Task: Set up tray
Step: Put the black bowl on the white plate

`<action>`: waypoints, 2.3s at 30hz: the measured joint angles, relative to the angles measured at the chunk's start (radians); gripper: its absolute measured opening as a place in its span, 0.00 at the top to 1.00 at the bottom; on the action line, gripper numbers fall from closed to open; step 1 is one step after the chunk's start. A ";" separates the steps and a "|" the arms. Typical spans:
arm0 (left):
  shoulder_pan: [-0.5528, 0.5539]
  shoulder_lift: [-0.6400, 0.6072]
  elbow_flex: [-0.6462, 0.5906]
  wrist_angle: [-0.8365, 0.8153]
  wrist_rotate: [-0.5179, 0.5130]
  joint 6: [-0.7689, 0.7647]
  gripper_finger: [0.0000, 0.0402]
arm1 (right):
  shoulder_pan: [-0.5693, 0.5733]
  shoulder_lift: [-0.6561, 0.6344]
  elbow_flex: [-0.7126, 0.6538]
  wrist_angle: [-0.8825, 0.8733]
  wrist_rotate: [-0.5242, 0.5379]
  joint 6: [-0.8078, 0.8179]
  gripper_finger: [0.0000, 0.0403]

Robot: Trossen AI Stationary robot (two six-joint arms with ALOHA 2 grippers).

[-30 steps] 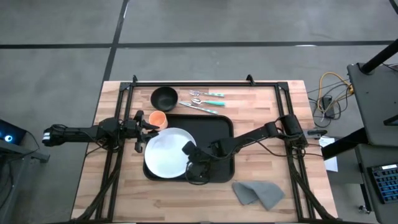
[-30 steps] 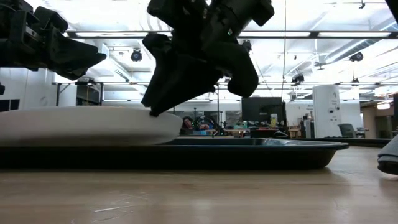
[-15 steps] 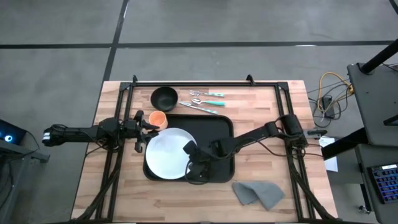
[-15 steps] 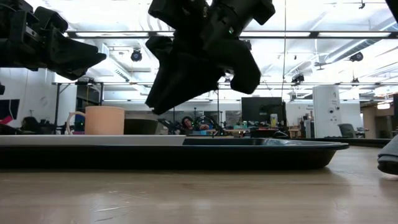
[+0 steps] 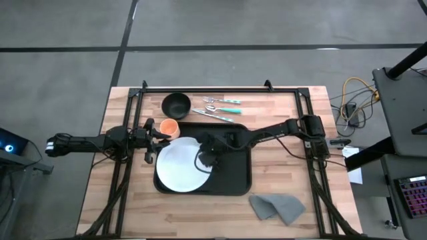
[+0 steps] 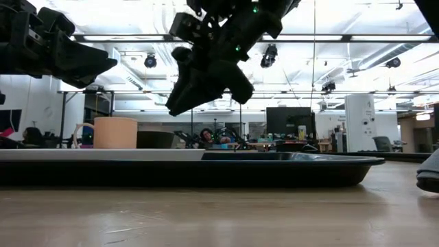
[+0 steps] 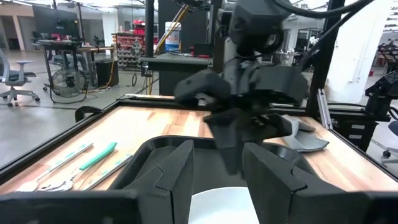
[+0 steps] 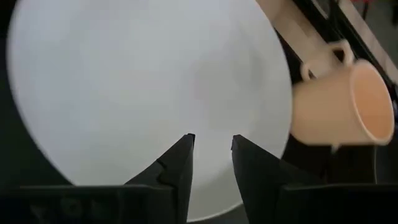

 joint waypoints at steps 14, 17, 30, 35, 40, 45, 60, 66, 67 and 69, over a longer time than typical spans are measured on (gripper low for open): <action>0.000 0.000 0.000 0.000 0.000 0.000 0.71 | -0.214 -0.002 0.086 -0.051 -0.125 -0.230 0.81; 0.000 0.000 0.000 0.000 0.000 0.000 0.71 | -0.296 -0.002 0.129 -0.107 -0.221 -0.240 0.82; 0.000 0.000 0.000 0.000 0.000 0.000 0.71 | -0.374 0.284 0.669 -0.448 -0.249 -0.384 0.79; 0.000 0.001 0.000 0.001 0.000 0.000 0.71 | -0.395 0.387 0.815 -0.568 -0.239 -0.448 0.79; 0.000 0.001 0.000 -0.001 -0.001 0.000 0.71 | -0.417 0.356 0.764 -0.526 -0.262 -0.460 0.79; 0.000 0.002 0.000 0.000 0.000 0.000 0.71 | -0.431 0.356 0.770 -0.499 -0.260 -0.440 0.78; 0.000 0.010 0.000 -0.001 0.000 0.000 0.71 | -0.427 0.413 0.769 -0.399 -0.264 -0.440 0.81; 0.000 0.020 0.000 0.000 0.000 0.000 0.71 | -0.428 0.425 0.769 -0.365 -0.264 -0.445 0.82; 0.000 0.020 0.000 0.000 0.001 0.000 0.71 | -0.428 0.428 0.769 -0.366 -0.264 -0.445 0.82; 0.000 0.021 0.000 0.001 0.000 0.000 0.71 | -0.428 0.435 0.769 -0.367 -0.264 -0.445 0.81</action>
